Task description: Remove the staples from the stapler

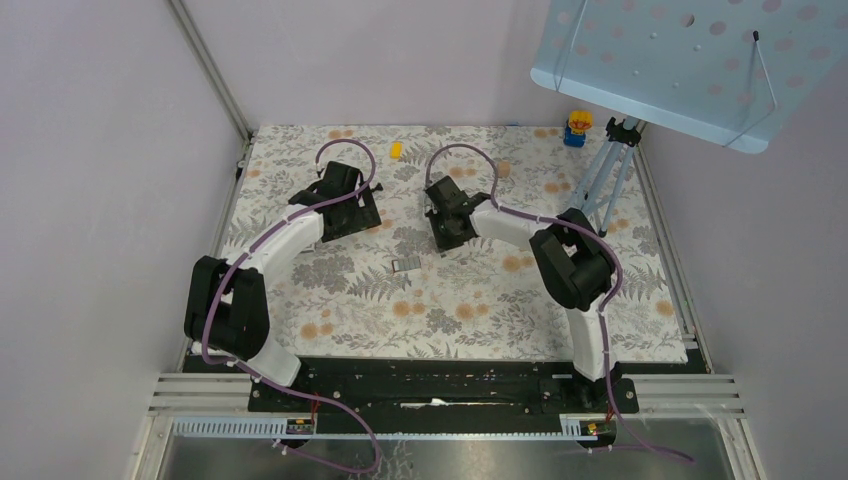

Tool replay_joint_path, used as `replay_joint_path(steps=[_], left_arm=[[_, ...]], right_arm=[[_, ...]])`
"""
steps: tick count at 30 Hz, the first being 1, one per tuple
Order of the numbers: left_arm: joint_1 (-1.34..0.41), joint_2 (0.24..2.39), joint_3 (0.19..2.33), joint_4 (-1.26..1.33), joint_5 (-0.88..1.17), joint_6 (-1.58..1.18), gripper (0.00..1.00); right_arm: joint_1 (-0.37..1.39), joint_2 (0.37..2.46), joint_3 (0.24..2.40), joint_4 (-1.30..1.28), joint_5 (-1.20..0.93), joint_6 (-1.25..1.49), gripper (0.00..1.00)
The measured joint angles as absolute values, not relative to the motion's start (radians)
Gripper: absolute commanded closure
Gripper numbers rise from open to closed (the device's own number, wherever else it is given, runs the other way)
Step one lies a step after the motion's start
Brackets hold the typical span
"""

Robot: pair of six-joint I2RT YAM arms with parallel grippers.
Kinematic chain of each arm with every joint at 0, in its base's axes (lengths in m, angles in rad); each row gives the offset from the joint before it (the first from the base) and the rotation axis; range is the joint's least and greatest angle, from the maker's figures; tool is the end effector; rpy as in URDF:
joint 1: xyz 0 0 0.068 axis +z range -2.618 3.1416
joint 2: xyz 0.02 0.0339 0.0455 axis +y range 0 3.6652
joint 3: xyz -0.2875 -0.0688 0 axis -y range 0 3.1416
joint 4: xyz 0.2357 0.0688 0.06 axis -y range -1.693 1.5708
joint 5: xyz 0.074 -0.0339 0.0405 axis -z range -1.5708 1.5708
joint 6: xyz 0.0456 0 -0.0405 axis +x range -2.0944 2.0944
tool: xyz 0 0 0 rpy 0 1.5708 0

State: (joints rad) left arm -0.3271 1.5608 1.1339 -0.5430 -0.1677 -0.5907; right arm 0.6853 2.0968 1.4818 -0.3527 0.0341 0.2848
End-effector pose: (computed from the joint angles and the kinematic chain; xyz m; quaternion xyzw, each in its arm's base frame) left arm 0.3091 -0.0968 0.2599 -0.1497 0.9403 -0.0589 0.2998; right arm 0.3566 0.2895 0.1767 -0.1849 0.9367 0.1241 0.2703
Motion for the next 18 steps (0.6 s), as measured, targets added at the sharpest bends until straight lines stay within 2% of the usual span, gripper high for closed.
replay_joint_path(steps=[18], left_arm=[[-0.327, 1.561, 1.134, -0.543, -0.162, -0.59, 0.06]], right_arm=[[0.715, 1.942, 1.257, -0.346, -0.164, 0.221, 0.81]])
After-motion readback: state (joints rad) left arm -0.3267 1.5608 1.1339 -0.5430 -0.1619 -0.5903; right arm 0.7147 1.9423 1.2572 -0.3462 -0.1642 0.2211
